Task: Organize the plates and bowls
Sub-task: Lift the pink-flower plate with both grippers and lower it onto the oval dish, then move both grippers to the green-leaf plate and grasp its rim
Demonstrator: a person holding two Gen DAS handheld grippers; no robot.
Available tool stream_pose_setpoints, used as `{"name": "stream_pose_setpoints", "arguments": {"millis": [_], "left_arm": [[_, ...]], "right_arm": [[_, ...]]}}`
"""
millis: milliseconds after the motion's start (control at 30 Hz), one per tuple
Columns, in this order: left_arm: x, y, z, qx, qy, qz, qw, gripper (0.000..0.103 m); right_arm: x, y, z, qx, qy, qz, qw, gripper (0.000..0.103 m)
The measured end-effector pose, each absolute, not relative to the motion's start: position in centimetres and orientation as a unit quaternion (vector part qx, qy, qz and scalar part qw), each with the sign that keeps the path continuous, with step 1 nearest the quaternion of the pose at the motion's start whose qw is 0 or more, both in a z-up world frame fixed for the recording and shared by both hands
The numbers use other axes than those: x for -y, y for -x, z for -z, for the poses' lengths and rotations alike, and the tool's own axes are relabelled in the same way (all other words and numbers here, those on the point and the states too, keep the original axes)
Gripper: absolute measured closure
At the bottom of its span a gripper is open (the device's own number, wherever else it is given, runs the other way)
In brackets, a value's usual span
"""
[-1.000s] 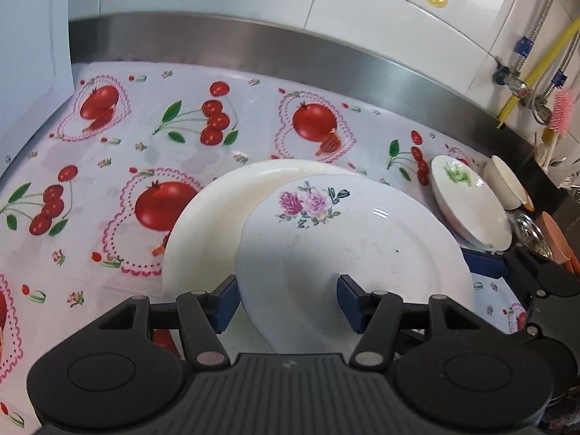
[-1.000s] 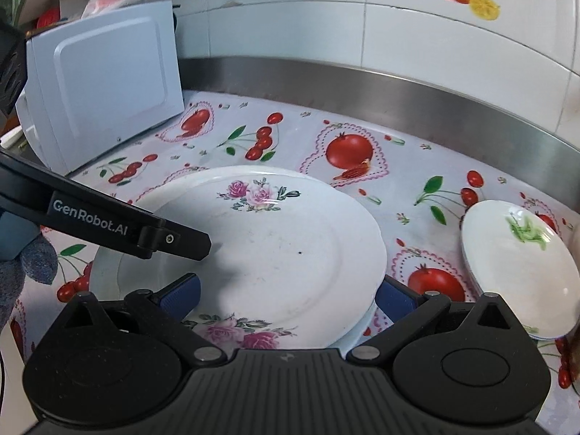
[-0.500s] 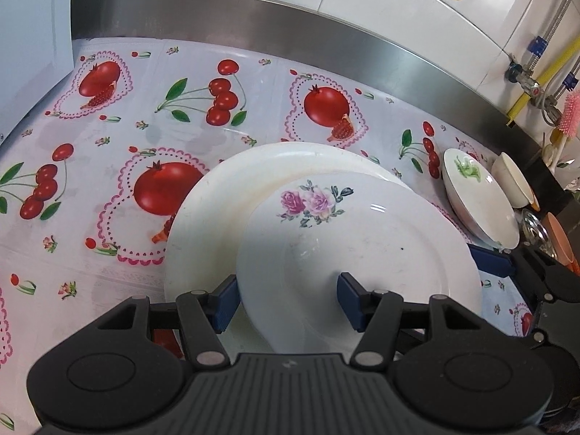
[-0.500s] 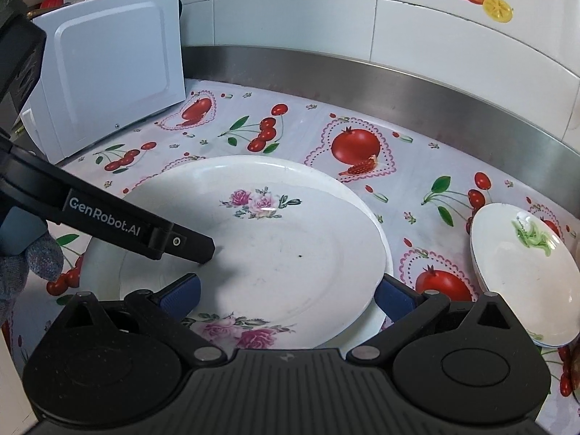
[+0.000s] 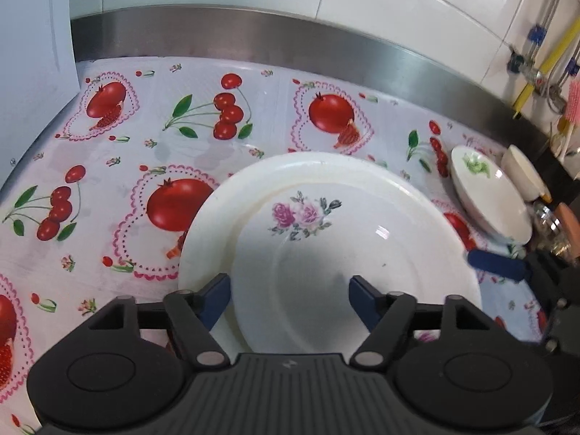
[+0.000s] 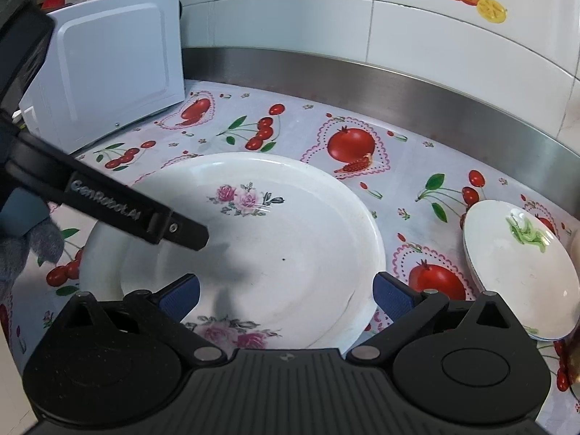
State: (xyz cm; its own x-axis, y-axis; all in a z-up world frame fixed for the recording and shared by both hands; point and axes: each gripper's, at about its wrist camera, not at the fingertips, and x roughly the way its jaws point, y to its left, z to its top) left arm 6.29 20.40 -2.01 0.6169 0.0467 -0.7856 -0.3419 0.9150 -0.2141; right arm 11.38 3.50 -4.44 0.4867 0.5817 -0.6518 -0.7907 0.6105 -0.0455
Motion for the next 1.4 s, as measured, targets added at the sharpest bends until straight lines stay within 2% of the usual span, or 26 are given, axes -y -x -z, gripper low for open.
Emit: {"name": "stream_pose_setpoints", "arguments": {"millis": [467, 867, 1067, 1400], "left_arm": [[-18.8, -7.3, -0.8, -0.403, 0.159, -0.104, 0.895, 0.000], [-13.1, -13.8, -1.3, -0.401, 0.159, -0.054, 0.900, 0.000], [-11.7, -16.8, -0.8, -0.409, 0.165, -0.046, 0.896, 0.000], [-10.3, -20.6, 0.1, -0.417, 0.163, -0.039, 0.894, 0.000]], "right_arm": [[0.1, -12.7, 3.0, -0.313, 0.140, -0.389, 0.855, 0.096], [8.6, -23.0, 0.6, -0.343, 0.070, -0.271, 0.897, 0.096], [11.2, -28.1, 1.1, -0.359, 0.062, -0.234, 0.901, 0.096], [12.0, -31.9, 2.8, -0.392, 0.058, -0.214, 0.893, 0.096]]}}
